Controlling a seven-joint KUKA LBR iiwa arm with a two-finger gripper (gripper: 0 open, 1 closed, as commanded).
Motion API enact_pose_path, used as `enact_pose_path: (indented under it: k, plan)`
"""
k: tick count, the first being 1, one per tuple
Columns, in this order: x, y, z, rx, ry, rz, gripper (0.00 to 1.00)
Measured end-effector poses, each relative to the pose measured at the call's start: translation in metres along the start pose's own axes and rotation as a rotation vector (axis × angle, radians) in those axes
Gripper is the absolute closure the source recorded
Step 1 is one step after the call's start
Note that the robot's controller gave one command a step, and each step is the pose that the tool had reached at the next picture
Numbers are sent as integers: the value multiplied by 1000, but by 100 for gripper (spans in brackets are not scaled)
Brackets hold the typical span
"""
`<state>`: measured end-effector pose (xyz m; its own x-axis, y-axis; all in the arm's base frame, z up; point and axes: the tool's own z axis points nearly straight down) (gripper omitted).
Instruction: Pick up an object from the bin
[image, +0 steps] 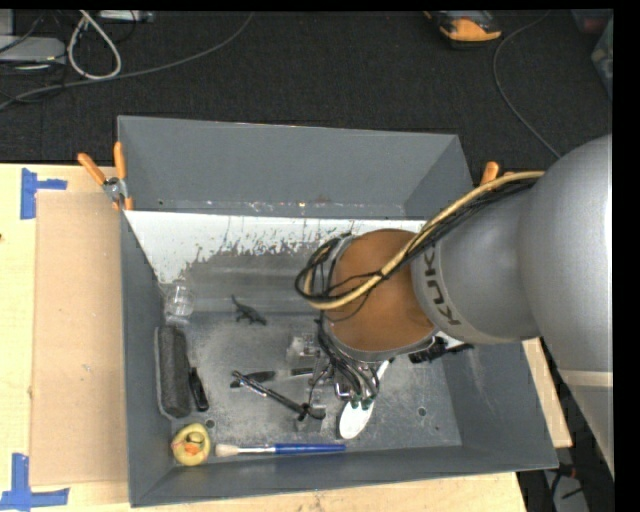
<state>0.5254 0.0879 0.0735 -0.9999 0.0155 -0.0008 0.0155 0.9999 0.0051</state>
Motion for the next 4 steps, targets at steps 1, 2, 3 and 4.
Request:
enact_pose_path:
  k: [1,2,3,4]
  plan:
    - [-14,32,3,1,0,-25,100]
    - [-14,31,3,1,1,-25,100]
    - [-10,30,-19,4,15,-24,100]
    - [-14,32,-50,1,2,-24,100]
